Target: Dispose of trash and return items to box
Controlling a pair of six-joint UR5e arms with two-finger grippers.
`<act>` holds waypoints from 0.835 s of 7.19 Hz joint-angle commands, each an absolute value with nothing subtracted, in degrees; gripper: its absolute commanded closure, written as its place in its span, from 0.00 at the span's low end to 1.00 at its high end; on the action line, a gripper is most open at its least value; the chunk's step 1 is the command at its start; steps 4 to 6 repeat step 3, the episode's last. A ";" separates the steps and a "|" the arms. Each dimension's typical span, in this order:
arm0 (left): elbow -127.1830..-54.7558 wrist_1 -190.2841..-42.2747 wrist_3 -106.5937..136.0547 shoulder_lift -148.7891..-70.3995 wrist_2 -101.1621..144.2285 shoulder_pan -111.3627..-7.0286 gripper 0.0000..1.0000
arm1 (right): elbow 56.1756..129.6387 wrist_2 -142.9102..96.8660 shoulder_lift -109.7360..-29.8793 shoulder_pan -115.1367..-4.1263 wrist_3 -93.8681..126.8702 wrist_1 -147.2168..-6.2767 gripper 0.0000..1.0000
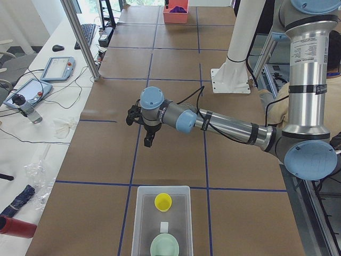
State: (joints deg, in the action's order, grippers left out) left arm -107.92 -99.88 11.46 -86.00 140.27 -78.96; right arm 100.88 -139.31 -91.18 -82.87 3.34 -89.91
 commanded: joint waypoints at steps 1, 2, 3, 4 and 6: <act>-107.23 -99.76 11.43 -85.26 140.01 -79.36 0.00 | 100.90 -139.31 -90.45 -82.88 3.34 -90.00 0.00; -106.79 -99.84 11.25 -84.47 139.75 -81.19 0.00 | 100.81 -139.31 -89.31 -82.88 3.34 -91.74 0.00; -104.52 -99.76 8.03 -84.11 139.49 -83.56 0.00 | 100.81 -139.05 -88.51 -82.88 3.34 -92.37 0.00; -104.52 -99.76 8.03 -84.11 139.49 -83.56 0.00 | 100.81 -139.05 -88.51 -82.88 3.34 -92.37 0.00; -104.52 -99.76 8.03 -84.11 139.49 -83.56 0.00 | 100.81 -139.05 -88.51 -82.88 3.34 -92.37 0.00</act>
